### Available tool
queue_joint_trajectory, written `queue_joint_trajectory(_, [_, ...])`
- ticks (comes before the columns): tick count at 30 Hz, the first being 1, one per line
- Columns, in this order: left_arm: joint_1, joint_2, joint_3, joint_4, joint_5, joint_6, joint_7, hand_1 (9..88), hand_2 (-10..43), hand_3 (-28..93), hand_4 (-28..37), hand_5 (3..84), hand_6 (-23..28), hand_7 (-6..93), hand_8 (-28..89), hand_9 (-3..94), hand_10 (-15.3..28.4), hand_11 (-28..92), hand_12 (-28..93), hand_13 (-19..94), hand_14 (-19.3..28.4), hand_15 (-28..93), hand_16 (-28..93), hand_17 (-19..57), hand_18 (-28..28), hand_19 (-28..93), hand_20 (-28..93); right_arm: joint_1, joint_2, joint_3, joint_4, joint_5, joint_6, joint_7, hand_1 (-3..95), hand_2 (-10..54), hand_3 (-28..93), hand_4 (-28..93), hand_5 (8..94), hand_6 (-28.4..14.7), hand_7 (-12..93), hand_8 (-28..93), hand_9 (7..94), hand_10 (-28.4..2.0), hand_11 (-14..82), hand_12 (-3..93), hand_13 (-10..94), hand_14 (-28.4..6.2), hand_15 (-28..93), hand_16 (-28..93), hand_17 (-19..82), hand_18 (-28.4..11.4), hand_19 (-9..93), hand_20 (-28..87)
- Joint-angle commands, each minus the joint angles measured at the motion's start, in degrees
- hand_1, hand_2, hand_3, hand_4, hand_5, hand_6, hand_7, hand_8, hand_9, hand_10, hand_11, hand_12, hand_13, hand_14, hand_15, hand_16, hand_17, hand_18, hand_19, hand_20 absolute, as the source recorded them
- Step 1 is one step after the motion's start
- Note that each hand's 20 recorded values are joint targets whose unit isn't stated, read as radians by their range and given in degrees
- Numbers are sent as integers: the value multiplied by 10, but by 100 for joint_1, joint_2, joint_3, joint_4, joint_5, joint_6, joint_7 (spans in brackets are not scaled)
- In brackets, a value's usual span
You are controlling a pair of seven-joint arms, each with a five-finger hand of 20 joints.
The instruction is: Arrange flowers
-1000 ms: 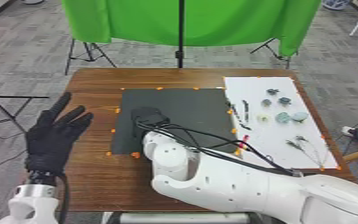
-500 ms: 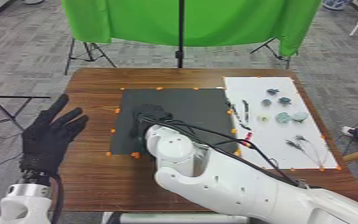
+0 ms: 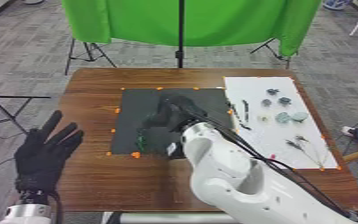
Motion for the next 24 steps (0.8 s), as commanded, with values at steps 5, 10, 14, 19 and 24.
queue_joint_trajectory(5, [258, 76, 88, -7, -104, 152, 116, 121, 92, 741, -283, 318, 41, 120, -103, 317, 191, 209, 118, 217, 283, 463, -66, -111, 284, 520, 25, -2520, 2312, 2691, -886, -364, 813, 1064, 356, -86, 673, -241, 762, -42, 188, -120, 817, -146, 340, 180, 763, -129, 657, 162, 474, -221, 932, 334])
queue_joint_trajectory(10, [283, 96, 123, -22, -87, 161, 144, 124, 88, 745, -283, 317, 42, 120, -102, 317, 191, 208, 118, 216, 283, 463, -66, -111, 284, 518, 25, -3216, 2533, 3478, -741, -601, 930, 1518, 361, -90, 684, -240, 708, -50, 161, -117, 780, -154, 333, 179, 748, -130, 657, 157, 464, -221, 932, 309])
queue_joint_trajectory(14, [275, 113, 154, -35, -52, 145, 154, 128, 84, 747, -283, 317, 43, 119, -102, 316, 191, 208, 118, 216, 283, 462, -66, -111, 284, 517, 26, -3573, 2613, 3844, -616, -785, 921, 1820, 364, -94, 693, -244, 685, -54, 152, -113, 761, -159, 331, 175, 735, -133, 662, 151, 458, -221, 932, 284])
queue_joint_trajectory(19, [203, -8, 130, -38, 92, 63, -5, 133, 79, 750, -283, 316, 43, 119, -102, 315, 192, 208, 119, 216, 283, 462, -66, -111, 284, 516, 27, -3874, 2670, 4103, -482, -853, 595, 2048, 365, -95, 697, -245, 665, -56, 145, -112, 750, -163, 330, 174, 728, -136, 666, 148, 456, -223, 932, 276])
queue_joint_trajectory(24, [174, -194, 66, -42, 220, -7, -190, 138, 76, 750, -283, 315, 43, 120, -102, 314, 191, 207, 120, 216, 283, 462, -66, -112, 284, 515, 29, -3786, 2720, 3936, -173, -786, 310, 2194, 368, -95, 697, -246, 652, -57, 142, -111, 739, -165, 330, 173, 723, -138, 670, 147, 451, -225, 932, 271])
